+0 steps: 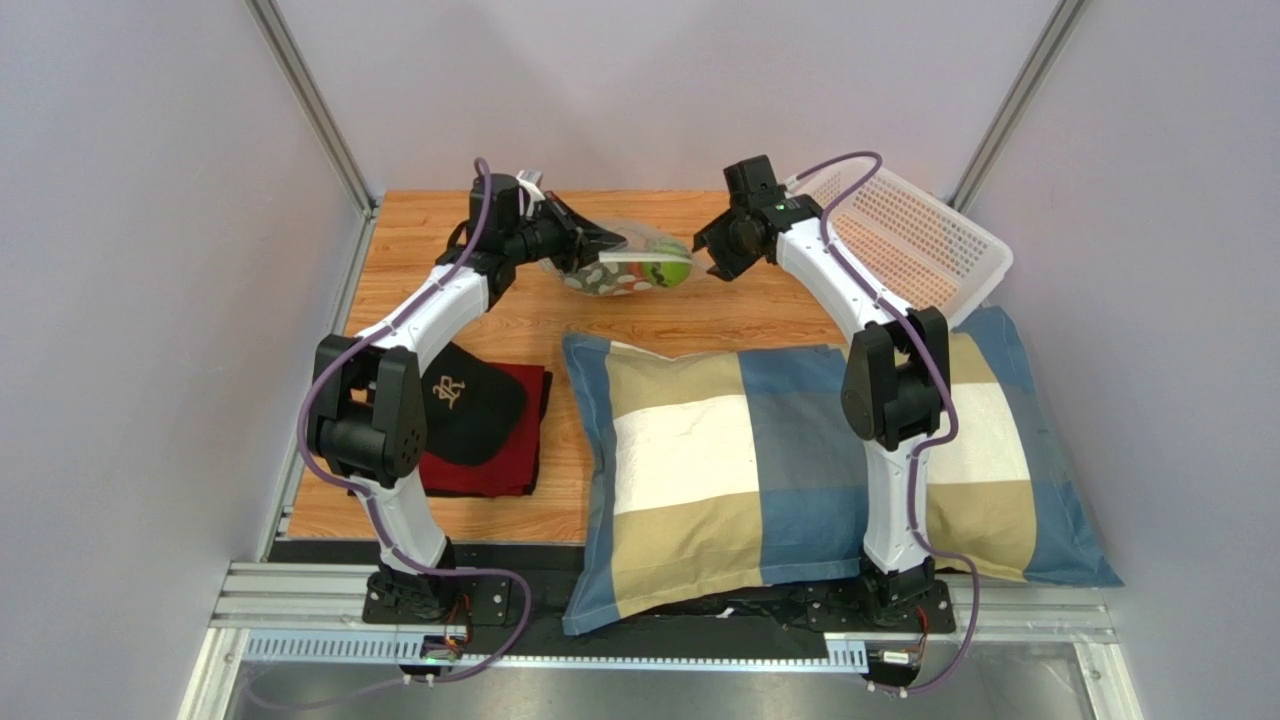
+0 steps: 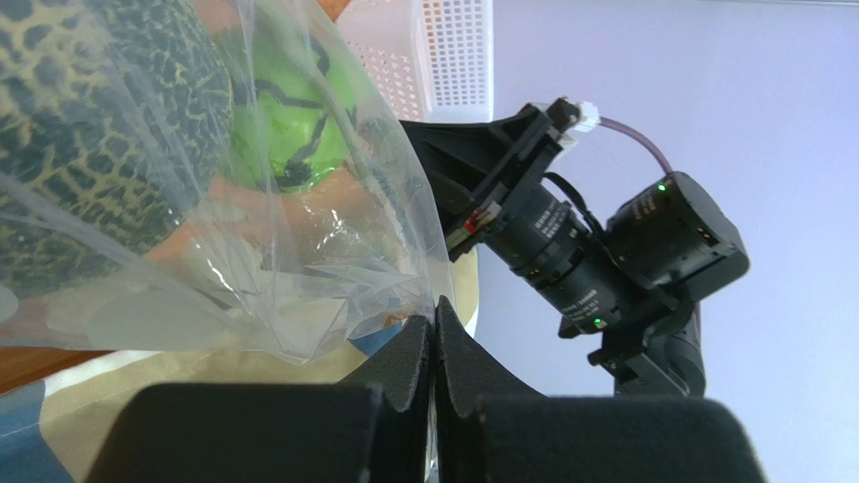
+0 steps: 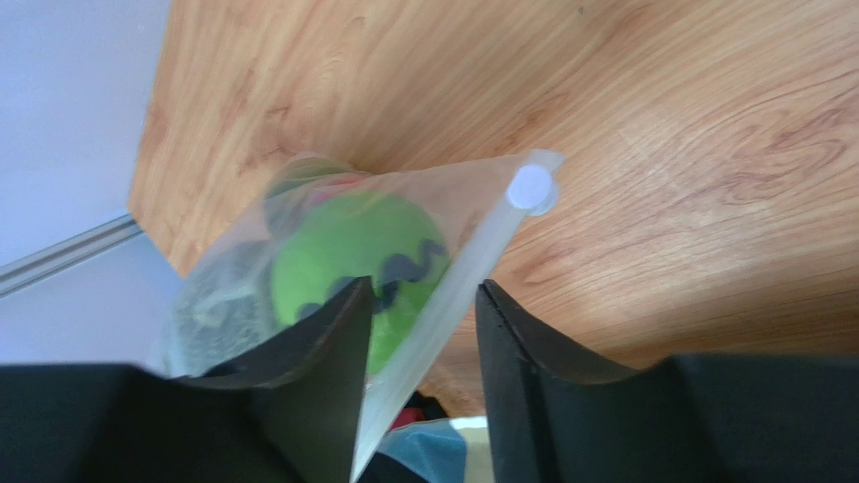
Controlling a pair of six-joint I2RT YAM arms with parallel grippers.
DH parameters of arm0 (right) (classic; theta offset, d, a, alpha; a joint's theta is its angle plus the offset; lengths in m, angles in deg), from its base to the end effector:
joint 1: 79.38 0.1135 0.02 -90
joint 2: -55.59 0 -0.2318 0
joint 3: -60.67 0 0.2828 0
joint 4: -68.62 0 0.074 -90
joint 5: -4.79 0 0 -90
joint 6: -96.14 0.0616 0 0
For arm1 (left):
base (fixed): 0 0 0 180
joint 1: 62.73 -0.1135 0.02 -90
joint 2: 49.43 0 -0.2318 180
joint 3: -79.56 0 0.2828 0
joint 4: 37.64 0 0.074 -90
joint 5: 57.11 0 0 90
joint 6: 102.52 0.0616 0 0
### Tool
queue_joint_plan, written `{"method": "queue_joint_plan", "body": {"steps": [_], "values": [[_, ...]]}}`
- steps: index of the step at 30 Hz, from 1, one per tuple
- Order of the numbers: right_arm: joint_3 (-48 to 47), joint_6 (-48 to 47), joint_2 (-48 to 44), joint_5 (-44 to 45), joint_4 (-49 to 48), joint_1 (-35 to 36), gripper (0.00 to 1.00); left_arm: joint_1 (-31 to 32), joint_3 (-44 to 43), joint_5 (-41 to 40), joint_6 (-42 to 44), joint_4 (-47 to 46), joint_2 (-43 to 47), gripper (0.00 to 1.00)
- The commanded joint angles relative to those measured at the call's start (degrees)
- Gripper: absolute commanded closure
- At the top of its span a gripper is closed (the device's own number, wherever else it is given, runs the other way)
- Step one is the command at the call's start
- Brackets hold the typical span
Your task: Open the zip-top bag and remove the fake food
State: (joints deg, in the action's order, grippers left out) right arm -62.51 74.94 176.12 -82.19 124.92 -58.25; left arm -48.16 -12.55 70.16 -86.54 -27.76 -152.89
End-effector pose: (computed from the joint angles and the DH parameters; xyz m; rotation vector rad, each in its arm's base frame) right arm 0.4681 0.1774 0.2171 1.0719 2.3707 0.5551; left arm 0.4415 -0.1533 0.2387 -0.6462 2.1497 -1.5732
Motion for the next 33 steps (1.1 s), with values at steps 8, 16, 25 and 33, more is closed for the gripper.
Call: {"method": "queue_joint_plan", "body": {"steps": [8, 16, 25, 33], "values": [[5.8, 9.0, -3.0, 1.5, -5.9, 0.4, 0.39, 0.2, -0.8, 3.2, -0.1, -0.3, 3.8, 1.0], [-4.0, 3.6, -0.6, 2.5, 1.7, 0.4, 1.0, 0.8, -18.5, -9.7, 40.7, 39.2, 4.8, 0.72], [-9.5, 0.3, -4.2, 8.1, 14.2, 2.1, 1.0, 8.9, -18.8, -25.5, 67.9, 32.2, 9.8, 0.57], [-12.2, 1.8, -4.4, 6.0, 16.0, 2.7, 1.0, 15.0, -19.0, -15.5, 81.0, 22.9, 6.4, 0.42]]}}
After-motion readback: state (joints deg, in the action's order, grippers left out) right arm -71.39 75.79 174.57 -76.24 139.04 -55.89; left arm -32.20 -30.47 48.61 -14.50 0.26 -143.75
